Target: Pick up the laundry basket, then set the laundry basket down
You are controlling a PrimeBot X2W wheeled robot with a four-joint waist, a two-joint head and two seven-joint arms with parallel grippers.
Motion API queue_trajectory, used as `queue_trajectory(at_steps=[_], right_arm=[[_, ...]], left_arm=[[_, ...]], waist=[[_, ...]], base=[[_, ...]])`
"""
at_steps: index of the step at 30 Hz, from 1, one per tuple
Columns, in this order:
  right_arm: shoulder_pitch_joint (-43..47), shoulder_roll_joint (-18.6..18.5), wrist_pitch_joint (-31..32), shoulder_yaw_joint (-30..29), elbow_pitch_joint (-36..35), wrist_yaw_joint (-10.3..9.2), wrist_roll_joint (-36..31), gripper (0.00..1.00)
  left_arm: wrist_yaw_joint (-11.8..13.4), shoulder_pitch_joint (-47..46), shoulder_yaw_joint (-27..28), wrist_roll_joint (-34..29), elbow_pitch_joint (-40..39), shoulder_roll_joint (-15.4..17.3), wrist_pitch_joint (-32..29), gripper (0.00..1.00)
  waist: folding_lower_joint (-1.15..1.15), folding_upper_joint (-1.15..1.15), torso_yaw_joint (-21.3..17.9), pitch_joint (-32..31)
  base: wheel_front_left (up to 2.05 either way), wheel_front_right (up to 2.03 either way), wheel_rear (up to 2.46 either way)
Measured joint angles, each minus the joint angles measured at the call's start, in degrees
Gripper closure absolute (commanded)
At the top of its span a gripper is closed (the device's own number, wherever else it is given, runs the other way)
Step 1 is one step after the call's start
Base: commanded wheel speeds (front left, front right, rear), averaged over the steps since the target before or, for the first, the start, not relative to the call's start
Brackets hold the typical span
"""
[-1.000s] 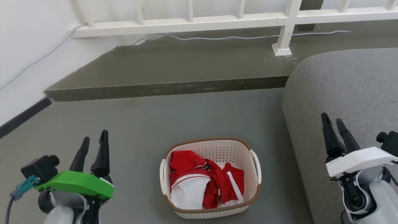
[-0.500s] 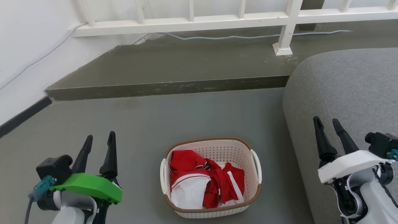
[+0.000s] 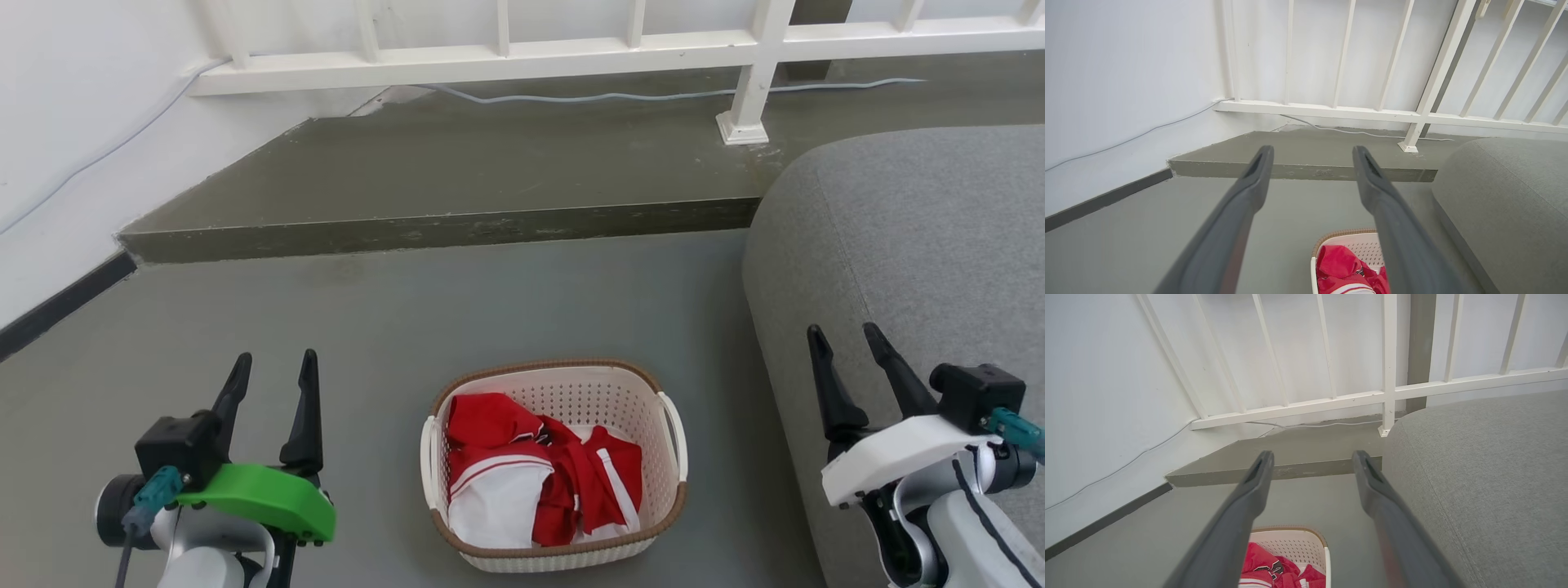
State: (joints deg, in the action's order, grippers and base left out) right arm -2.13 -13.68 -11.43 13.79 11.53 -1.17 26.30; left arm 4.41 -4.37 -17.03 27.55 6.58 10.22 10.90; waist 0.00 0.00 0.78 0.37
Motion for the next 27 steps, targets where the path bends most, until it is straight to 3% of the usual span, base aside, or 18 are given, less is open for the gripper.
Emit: queue_trajectory(at_steps=[9, 27], right_arm=[[0.3, -0.7, -1.7, 1.5, 0.3, -0.97, -5.6, 0.00], [0.2, -0.7, -2.0, 1.5, 1.3, -1.01, -5.8, 0.00]], left_arm=[[1.2, 0.0, -1.0, -5.2, 0.0, 0.2, 0.0, 0.00], [1.7, 0.0, 0.1, -5.3, 0.3, -0.2, -1.3, 0.00]], waist=[[0.00, 0.00, 0.1, 0.2], [0.00, 0.00, 0.1, 0.8]], base=[[0.00, 0.00, 0.00], [0.00, 0.00, 0.00]])
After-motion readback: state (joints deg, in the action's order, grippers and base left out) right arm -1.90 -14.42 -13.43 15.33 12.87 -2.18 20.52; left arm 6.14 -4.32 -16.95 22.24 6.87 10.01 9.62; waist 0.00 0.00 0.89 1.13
